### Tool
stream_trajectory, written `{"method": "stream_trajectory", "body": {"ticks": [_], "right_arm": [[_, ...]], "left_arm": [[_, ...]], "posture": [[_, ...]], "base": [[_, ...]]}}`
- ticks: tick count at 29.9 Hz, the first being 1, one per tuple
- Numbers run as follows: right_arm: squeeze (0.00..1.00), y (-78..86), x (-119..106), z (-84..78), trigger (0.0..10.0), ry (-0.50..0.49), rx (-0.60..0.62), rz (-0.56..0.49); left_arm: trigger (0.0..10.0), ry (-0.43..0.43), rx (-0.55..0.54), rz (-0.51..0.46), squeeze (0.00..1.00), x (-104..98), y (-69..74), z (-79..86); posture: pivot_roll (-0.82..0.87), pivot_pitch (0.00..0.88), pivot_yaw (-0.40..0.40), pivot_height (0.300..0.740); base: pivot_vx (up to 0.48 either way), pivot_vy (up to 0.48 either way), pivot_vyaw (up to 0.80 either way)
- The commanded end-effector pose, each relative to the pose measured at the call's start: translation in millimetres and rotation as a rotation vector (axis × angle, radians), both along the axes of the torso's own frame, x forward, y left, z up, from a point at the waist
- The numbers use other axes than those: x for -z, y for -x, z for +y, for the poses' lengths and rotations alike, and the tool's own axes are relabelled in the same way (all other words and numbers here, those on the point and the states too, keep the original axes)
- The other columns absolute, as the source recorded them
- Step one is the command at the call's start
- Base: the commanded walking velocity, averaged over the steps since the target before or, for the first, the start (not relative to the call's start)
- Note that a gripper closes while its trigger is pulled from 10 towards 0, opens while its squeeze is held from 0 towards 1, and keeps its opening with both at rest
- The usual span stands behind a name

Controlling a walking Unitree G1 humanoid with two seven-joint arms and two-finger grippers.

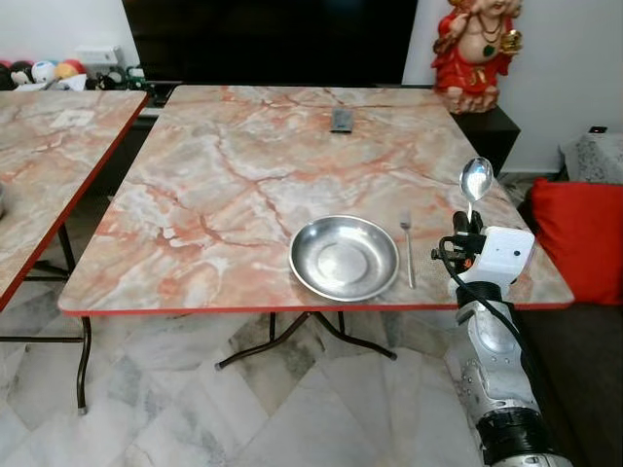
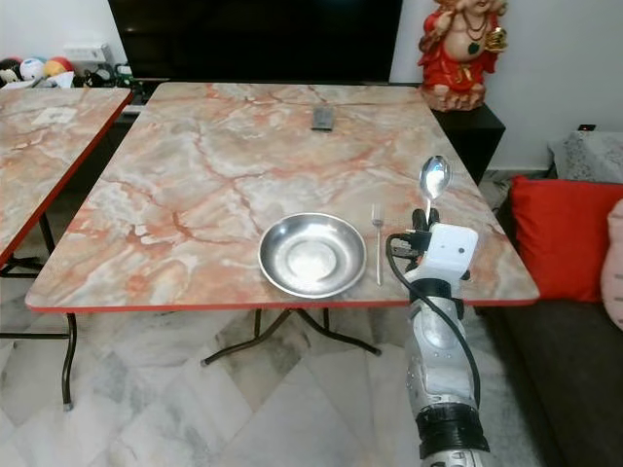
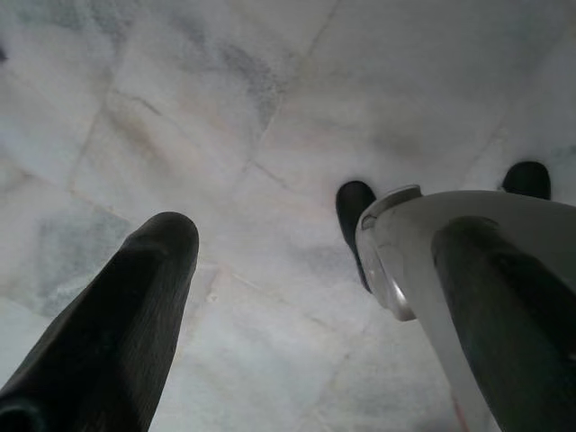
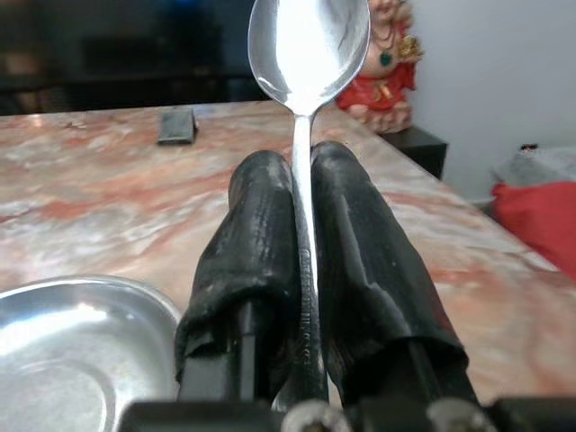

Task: Setting the table

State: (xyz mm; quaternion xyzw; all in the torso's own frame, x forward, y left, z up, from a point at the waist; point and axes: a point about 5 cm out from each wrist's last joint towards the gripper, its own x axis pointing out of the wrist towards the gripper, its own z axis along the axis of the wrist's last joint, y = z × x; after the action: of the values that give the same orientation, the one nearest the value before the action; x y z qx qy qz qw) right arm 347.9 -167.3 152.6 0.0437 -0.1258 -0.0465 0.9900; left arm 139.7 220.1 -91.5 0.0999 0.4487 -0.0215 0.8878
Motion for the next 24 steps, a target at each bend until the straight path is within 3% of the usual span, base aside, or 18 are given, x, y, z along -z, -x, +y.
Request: {"method": "stream_trajectory", "body": {"ticks": [1,18,24], "right_arm": [[0.00,0.6,-4.9,-9.1,10.0,0.007,0.027,-0.018],[0.00,0.7,-5.3,-8.3,10.0,0.008,0.019,-0.022],[0.00,-4.0,-0.7,-5.3,10.0,0.010,-0.008,0.037]], "left_arm": [[10.0,0.009,-0.002,0.026,0.00,2.8,5.2,-2.2],[10.0,0.009,-0.006,0.030,0.00,2.4,4.5,-0.5],[10.0,0.022,-0.007,0.018,0.00,2.3,1.1,-6.1]], "posture": [[0.02,0.094,-0.020,0.740],[0.02,0.096,-0.022,0.740],[0.02,0.098,-0.022,0.740]], "base": [[0.277,0.000,0.00],[0.279,0.000,0.00],[0.000,0.000,0.00]]}}
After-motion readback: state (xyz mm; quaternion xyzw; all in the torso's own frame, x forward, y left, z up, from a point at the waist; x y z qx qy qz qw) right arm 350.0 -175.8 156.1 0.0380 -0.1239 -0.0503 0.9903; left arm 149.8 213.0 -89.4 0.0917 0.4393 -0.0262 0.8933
